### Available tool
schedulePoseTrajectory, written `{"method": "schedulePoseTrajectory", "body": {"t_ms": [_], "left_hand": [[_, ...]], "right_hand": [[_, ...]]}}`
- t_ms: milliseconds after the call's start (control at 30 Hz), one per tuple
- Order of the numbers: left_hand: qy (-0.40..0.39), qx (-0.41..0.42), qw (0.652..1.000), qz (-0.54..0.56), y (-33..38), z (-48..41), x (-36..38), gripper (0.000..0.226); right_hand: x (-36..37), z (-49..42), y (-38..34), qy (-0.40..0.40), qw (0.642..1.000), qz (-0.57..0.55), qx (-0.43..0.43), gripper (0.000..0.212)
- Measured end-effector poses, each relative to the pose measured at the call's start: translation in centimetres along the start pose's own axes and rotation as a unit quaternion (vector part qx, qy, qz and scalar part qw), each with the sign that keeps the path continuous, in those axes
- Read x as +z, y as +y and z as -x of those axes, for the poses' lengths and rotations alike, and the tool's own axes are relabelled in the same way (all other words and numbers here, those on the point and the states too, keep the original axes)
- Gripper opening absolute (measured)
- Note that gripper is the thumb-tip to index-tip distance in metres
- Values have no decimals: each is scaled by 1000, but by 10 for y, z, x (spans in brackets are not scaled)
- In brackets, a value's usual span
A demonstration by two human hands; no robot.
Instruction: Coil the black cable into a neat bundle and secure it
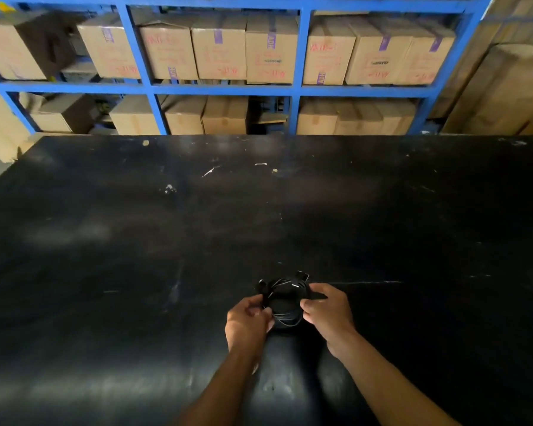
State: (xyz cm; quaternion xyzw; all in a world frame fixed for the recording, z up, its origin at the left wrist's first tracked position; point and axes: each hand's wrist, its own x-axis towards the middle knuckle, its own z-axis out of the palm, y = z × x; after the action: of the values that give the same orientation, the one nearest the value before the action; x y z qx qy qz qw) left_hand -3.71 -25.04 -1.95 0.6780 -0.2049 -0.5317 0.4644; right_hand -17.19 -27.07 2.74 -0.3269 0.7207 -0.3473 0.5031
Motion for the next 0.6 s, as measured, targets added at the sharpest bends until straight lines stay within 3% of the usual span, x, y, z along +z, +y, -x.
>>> {"method": "schedulePoseTrajectory", "body": {"t_ms": [167, 300, 367, 500, 600], "left_hand": [[37, 21, 996, -82, 12, -68, 32, 34], [25, 43, 988, -143, 28, -107, 55, 49], [19, 41, 986, -159, 32, -124, 64, 55], [36, 40, 980, -190, 32, -138, 70, 56], [45, 42, 978, -201, 40, -131, 70, 63]], "right_hand": [[11, -65, -17, -32, 999, 12, 8, 28], [20, -111, -29, -56, 998, 20, 10, 57], [24, -125, -33, -69, 997, 19, 13, 47], [21, -140, -33, -112, 993, 25, 23, 9], [15, -136, -29, -146, 988, 7, 42, 22]]}}
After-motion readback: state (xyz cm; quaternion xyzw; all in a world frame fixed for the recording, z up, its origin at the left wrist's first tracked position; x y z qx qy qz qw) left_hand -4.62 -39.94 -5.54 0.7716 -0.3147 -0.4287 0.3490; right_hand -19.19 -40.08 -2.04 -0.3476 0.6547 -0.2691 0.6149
